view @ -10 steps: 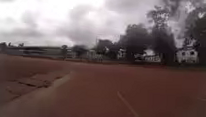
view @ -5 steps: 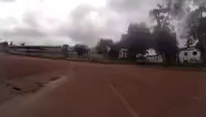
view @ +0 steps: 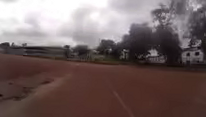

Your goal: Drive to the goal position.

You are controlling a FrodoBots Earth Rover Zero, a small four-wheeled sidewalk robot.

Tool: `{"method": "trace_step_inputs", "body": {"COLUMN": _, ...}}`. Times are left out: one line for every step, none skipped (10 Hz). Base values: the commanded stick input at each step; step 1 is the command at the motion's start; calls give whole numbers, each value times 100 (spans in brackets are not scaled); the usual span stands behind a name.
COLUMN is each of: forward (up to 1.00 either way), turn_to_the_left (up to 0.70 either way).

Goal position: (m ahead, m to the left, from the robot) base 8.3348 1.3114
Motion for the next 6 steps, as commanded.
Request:
{"method": "trace_step_inputs", "body": {"forward": 100, "turn_to_the_left": 0}}
{"method": "trace_step_inputs", "body": {"forward": 100, "turn_to_the_left": 0}}
{"method": "trace_step_inputs", "body": {"forward": 100, "turn_to_the_left": 0}}
{"method": "trace_step_inputs", "body": {"forward": 100, "turn_to_the_left": 0}}
{"method": "trace_step_inputs", "body": {"forward": 100, "turn_to_the_left": 0}}
{"method": "trace_step_inputs", "body": {"forward": 100, "turn_to_the_left": 0}}
